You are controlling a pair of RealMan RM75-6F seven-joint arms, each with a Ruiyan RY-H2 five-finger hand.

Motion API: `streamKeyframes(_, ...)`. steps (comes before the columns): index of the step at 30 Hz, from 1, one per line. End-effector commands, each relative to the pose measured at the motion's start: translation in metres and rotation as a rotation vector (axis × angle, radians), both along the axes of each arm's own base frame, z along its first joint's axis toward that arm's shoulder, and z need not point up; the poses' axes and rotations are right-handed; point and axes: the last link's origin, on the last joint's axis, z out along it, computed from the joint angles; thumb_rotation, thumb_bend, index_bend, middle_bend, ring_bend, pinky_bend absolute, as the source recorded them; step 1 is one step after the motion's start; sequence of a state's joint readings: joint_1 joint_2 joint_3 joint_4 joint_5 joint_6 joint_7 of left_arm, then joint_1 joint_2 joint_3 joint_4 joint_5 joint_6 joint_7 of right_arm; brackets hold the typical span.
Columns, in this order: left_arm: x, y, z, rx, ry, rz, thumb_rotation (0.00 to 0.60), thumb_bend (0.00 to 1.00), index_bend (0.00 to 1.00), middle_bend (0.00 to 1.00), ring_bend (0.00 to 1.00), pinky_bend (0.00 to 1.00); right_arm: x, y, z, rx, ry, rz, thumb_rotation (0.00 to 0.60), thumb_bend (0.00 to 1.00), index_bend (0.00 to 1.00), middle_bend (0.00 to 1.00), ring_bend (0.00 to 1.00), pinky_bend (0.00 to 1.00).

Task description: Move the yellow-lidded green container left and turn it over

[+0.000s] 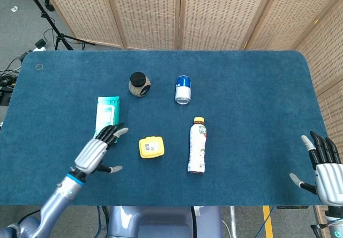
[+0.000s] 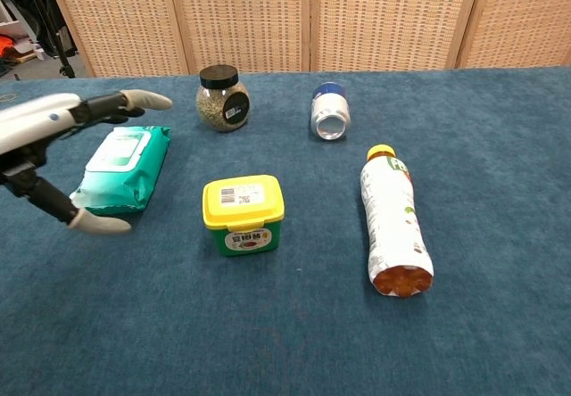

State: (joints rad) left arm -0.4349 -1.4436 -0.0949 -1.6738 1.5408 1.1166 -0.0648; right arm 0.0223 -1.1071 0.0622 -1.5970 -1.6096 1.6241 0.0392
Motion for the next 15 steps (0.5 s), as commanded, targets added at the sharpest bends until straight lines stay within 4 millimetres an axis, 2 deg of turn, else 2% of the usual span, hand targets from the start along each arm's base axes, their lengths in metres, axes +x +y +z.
streamKeyframes(1,0.013,0.011,-0.027,-0.014,0.025,0.009,0.6,0.0,0.0,0.0,0.0,0.0,-0.001,0.0,0.001,-0.003,-0.003,-0.003,0.6,0.0,0.02,0.0,0.0,0.0)
streamKeyframes(5,0.02,0.019,-0.049,-0.026,0.023,0.05,0.6,0.0,0.0,0.0,0.0,0.0,-0.002,-0.001,0.004,-0.007,-0.01,-0.005,0.6,0.0,0.02,0.0,0.0,0.0)
streamKeyframes(11,0.031,0.028,-0.071,-0.061,-0.01,0.06,0.6,0.0,0.0,0.0,0.0,0.0,-0.003,-0.002,0.005,-0.009,-0.011,-0.008,0.6,0.0,0.02,0.0,0.0,0.0)
streamKeyframes(15,0.036,0.038,-0.087,-0.061,-0.031,0.112,0.6,0.0,0.0,0.0,0.0,0.09,-0.004,-0.004,0.006,-0.017,-0.015,-0.015,0.6,0.0,0.02,0.0,0.0,0.0)
